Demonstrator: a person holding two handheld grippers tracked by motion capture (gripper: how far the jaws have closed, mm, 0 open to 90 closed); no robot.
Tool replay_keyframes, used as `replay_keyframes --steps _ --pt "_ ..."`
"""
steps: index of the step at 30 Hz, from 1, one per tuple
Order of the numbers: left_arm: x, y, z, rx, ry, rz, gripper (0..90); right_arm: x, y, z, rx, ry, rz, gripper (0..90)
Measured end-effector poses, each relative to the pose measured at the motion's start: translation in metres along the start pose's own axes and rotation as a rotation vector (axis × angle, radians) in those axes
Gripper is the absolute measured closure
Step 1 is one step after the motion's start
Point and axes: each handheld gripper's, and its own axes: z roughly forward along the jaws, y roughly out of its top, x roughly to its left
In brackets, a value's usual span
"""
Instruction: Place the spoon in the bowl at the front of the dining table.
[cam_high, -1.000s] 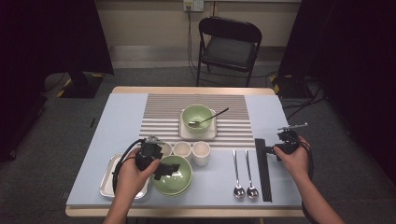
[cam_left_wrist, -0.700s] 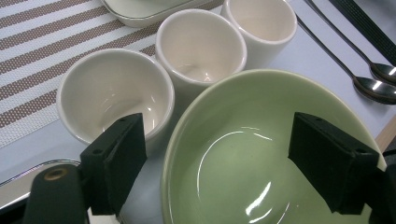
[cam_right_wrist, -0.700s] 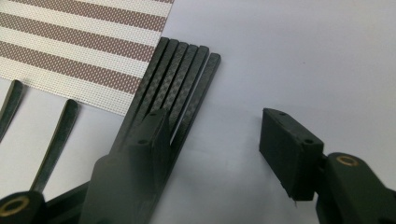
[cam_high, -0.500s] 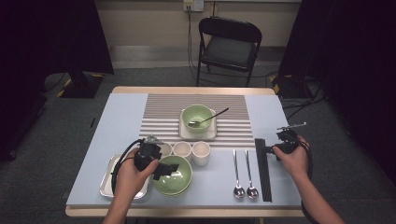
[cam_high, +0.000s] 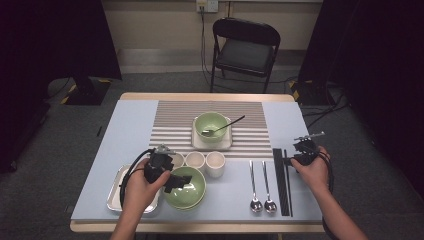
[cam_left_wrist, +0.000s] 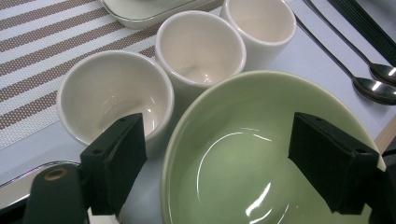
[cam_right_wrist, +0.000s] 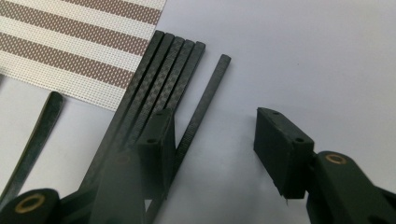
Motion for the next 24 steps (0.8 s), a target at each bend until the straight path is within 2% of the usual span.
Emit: replay_keyframes --steps 4,5,6,9,11,12,13,15,17,21,24 --pt "0.000 0.000 -0.001 0.000 0.000 0.006 18.6 0.001 -0.001 0.000 -0.004 -0.003 0.006 47.8" --pt "-0.001 0.000 -0.001 -0.004 -0.001 0.005 18.6 0.001 -0.002 0.000 -0.012 -0.012 0.020 51.9" --pt "-0.001 0.000 -0.001 -0.004 -0.001 0.005 18.6 0.001 -0.002 0.000 -0.012 -0.012 0.020 51.9" --pt "0.000 0.000 -0.002 -0.004 0.000 0.005 18.6 0.000 -0.002 -0.001 -0.014 -0.030 0.009 59.1" --pt "0.000 0.000 -0.002 -0.002 -0.001 0.004 18.6 0.000 -0.002 -0.002 -0.008 -0.046 0.001 66.9" --pt "0.000 0.000 -0.002 -0.002 -0.001 0.004 18.6 0.000 -0.002 -0.002 -0.008 -0.046 0.001 66.9" --pt "0.000 0.000 -0.002 -0.001 0.000 0.004 18.6 0.002 -0.001 -0.003 -0.004 -0.055 -0.019 72.4" --pt "0.000 0.000 -0.001 -0.003 0.000 0.004 18.6 0.003 0.000 -0.003 0.004 -0.055 -0.034 77.2" --pt "0.000 0.000 -0.002 0.002 0.001 0.007 18.6 0.004 0.001 -0.003 0.010 -0.057 -0.034 77.4" --pt "0.000 0.001 -0.002 -0.001 0.003 0.004 18.6 0.002 0.003 -0.003 0.018 -0.058 -0.014 80.6" --pt "0.000 0.000 0.000 0.000 0.000 -0.002 18.6 -0.009 0.002 -0.004 0.022 -0.047 0.039 85.5"
